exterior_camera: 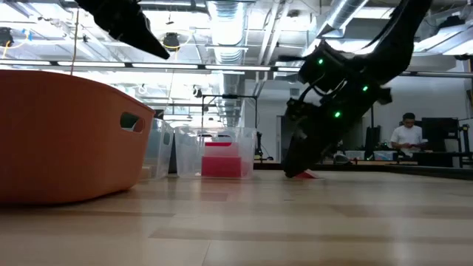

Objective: Sort blocks
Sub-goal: Put the red block into the blue bin

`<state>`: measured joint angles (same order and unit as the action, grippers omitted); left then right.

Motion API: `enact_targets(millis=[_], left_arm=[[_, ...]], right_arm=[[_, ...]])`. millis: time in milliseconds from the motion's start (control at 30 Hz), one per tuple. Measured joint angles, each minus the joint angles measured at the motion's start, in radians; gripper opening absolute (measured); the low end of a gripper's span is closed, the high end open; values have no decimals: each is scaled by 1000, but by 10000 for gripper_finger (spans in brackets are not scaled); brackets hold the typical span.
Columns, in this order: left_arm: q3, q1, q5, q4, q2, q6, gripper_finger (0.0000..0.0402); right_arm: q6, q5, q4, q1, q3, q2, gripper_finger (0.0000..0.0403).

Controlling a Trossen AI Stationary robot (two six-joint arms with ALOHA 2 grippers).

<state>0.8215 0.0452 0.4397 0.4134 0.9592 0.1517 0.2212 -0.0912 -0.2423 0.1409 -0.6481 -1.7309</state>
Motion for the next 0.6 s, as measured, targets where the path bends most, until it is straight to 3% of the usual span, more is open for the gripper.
enact_targets(millis=[200, 400, 600], left_arm=[[16, 0, 0, -3, 0, 5, 0], [16, 0, -13, -19, 31, 0, 0], [16, 0, -133, -180, 181, 36, 0]], right_arm=[[135, 121, 42, -123, 4, 56, 10], [200, 107, 21, -272, 3, 96, 1], [245, 31, 70, -355, 1, 213, 1]])
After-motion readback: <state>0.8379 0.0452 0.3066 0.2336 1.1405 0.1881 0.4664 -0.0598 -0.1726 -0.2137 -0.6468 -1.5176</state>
